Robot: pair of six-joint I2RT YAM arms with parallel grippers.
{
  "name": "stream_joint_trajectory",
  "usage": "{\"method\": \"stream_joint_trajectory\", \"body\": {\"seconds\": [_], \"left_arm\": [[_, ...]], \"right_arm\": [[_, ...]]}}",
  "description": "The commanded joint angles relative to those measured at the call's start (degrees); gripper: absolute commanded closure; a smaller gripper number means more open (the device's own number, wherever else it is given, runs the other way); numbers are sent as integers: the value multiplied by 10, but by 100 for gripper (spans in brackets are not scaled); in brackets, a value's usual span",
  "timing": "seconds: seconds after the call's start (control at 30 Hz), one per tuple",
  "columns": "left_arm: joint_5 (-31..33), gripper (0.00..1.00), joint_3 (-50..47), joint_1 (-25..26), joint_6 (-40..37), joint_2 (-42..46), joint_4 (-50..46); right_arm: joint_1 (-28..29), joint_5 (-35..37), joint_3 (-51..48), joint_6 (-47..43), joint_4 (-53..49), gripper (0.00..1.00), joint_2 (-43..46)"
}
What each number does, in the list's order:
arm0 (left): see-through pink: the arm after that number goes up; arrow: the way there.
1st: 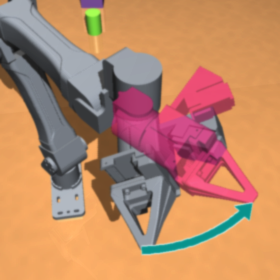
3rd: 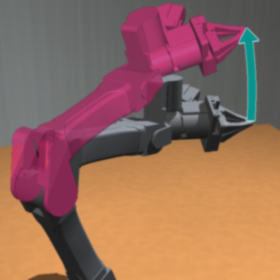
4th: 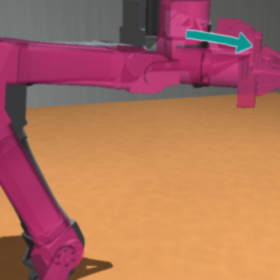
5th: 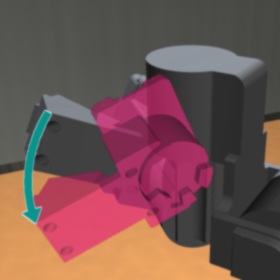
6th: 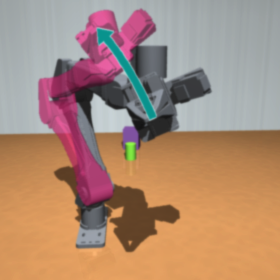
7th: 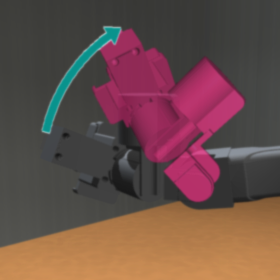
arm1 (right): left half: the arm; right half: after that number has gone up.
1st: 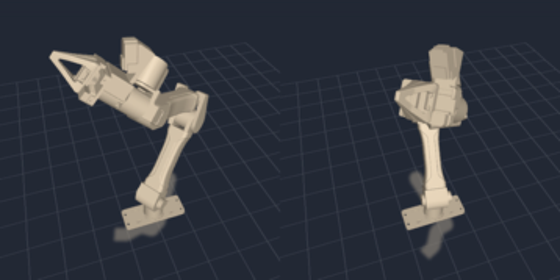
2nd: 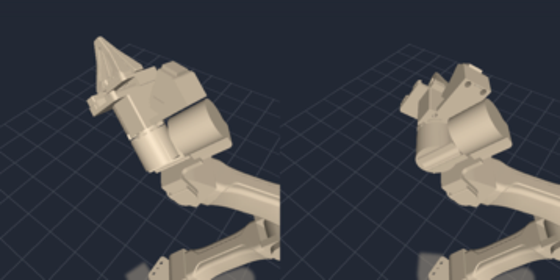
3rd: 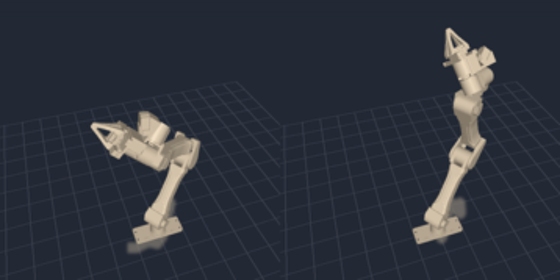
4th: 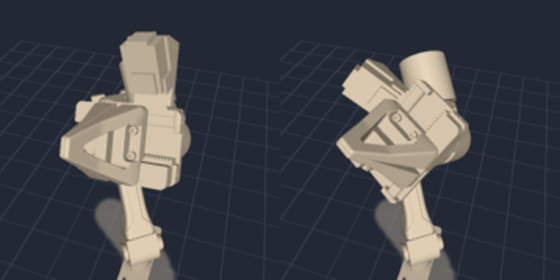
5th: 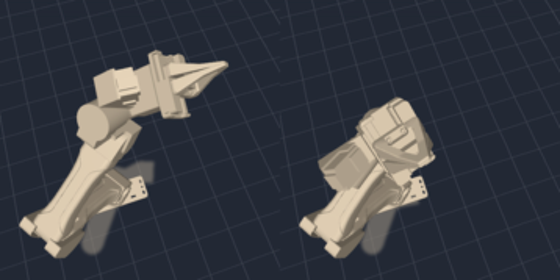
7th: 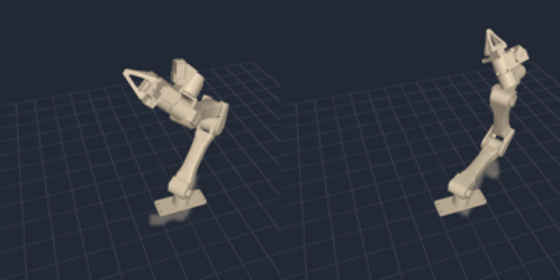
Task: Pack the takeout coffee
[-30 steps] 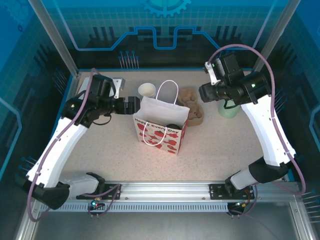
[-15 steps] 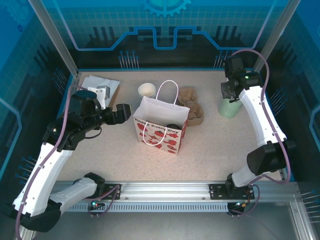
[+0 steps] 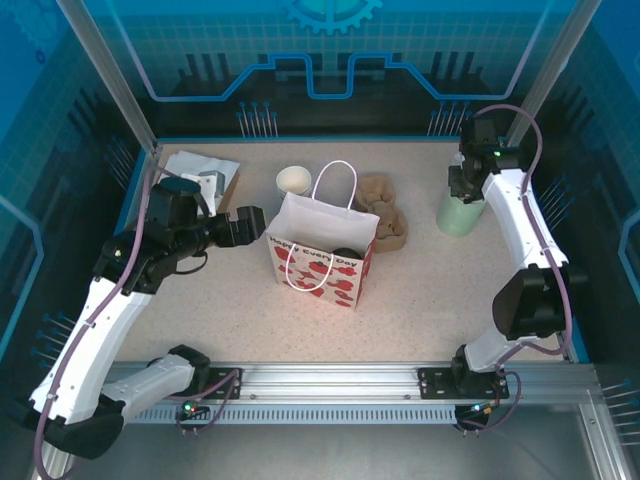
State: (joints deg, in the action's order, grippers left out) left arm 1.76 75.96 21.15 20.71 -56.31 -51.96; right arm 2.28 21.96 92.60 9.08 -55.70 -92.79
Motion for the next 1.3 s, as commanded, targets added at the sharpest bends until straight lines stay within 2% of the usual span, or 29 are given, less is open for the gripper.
{"method": "stream_joint_trajectory", "body": {"seconds": [0.0,0.17,0.5,0.67,1.03,1.27], "left_arm": [[3,1,-2,-5,5,2,8],[4,1,1,-5,2,1,6],[4,1,5,-5,1,-1,2],[2,1,9,-5,-2,-5,4],[-6,1,15,-5,-4,-14,9],[-5,1,19,-5,-2,-13,12]], "right_arm": [[-14,-16,-7,0,17,62,-9],[-14,-14,-14,2,16,65,-16],[-13,-12,-19,-7,15,81,-9],[-14,-4,-4,-17,1,86,11],[-14,-10,27,-42,-35,88,56],[-5,-38,49,-48,-64,95,125]]}}
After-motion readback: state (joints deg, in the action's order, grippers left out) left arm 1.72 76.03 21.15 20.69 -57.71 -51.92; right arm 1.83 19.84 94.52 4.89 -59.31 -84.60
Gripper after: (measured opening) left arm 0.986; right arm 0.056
